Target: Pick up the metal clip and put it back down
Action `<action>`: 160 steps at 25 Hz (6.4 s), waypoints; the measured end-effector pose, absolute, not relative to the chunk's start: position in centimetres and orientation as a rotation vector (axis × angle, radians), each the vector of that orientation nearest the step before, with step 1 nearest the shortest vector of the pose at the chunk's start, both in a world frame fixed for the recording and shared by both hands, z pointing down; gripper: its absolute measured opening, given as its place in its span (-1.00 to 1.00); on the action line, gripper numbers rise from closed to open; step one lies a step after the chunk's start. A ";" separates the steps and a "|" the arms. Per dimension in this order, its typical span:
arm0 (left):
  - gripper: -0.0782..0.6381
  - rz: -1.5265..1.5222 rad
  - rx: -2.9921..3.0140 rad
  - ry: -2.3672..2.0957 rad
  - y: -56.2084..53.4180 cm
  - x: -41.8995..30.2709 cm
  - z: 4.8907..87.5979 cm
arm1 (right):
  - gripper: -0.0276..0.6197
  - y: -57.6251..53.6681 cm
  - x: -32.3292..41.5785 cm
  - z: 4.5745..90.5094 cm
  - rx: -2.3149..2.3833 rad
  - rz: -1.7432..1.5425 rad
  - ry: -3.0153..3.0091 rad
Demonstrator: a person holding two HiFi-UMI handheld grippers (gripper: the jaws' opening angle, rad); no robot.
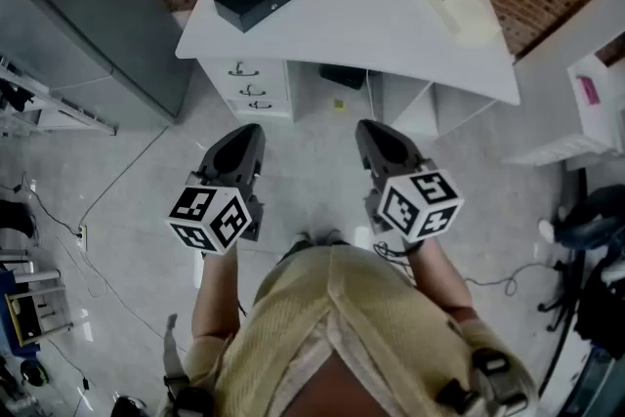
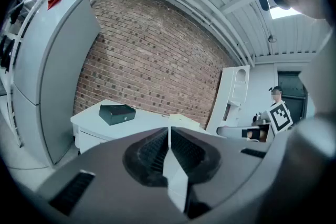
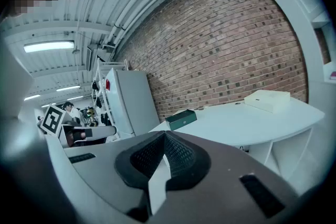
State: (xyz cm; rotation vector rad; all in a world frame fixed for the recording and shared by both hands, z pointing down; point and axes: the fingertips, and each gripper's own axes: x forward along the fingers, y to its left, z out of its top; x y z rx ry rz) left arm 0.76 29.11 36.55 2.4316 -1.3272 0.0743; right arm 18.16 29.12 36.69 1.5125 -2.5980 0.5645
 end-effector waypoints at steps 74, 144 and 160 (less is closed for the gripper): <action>-0.77 0.176 2.496 -1.355 -3.2 -9.7 36.0 | -0.55 -9.5 7.6 31.5 1.069 0.303 -2.617; -0.73 0.508 2.283 -1.302 -43.6 -3.0 48.9 | -0.69 -55.7 9.5 57.8 0.834 -0.471 -1.978; -0.73 0.485 2.245 -1.436 -42.4 -5.9 47.3 | -0.88 -54.8 9.2 54.8 0.862 -0.660 -1.956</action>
